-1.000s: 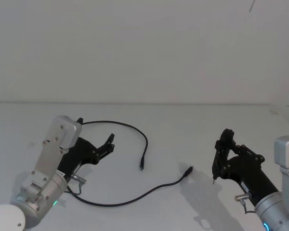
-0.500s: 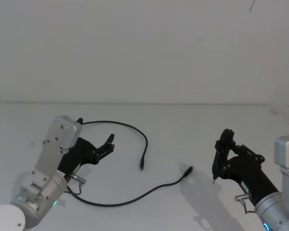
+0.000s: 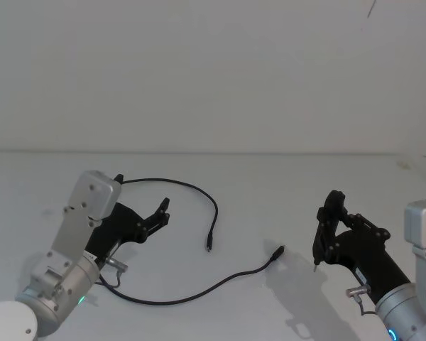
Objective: Pick up the data cable with the one hand.
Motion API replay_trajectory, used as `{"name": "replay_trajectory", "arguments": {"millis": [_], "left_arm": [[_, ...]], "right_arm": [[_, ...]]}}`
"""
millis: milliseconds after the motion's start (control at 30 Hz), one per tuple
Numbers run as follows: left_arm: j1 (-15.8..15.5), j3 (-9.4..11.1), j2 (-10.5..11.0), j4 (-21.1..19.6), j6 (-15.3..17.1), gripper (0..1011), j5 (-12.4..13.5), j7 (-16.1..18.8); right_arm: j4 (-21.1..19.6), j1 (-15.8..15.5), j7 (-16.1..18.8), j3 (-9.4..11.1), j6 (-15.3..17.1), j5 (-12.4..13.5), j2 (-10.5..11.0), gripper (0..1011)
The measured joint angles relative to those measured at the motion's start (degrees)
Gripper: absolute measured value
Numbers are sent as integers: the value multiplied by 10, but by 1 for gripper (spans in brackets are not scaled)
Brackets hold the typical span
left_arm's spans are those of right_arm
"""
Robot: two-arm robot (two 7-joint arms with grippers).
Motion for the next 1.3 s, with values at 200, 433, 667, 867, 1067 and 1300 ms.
{"name": "replay_trajectory", "arguments": {"millis": [200, 433, 667, 867, 1067, 1300], "left_arm": [[-4, 1, 5, -4, 6, 1001, -6, -19], [-11, 2, 17, -18, 26, 1002, -29, -65], [-20, 1, 31, -38, 61, 1001, -60, -116], [-35, 1, 42, -55, 108, 1001, -94, -164], [-55, 8, 46, -66, 156, 1001, -119, -196], [-93, 29, 37, -71, 244, 1001, -149, -224]], "right_arm": [[0, 0, 0, 0, 0, 0, 0, 279], [0, 0, 0, 0, 0, 0, 0, 279], [0, 0, 0, 0, 0, 0, 0, 279], [0, 0, 0, 0, 0, 0, 0, 279], [0, 0, 0, 0, 0, 0, 0, 279], [0, 0, 0, 0, 0, 0, 0, 279]]}}
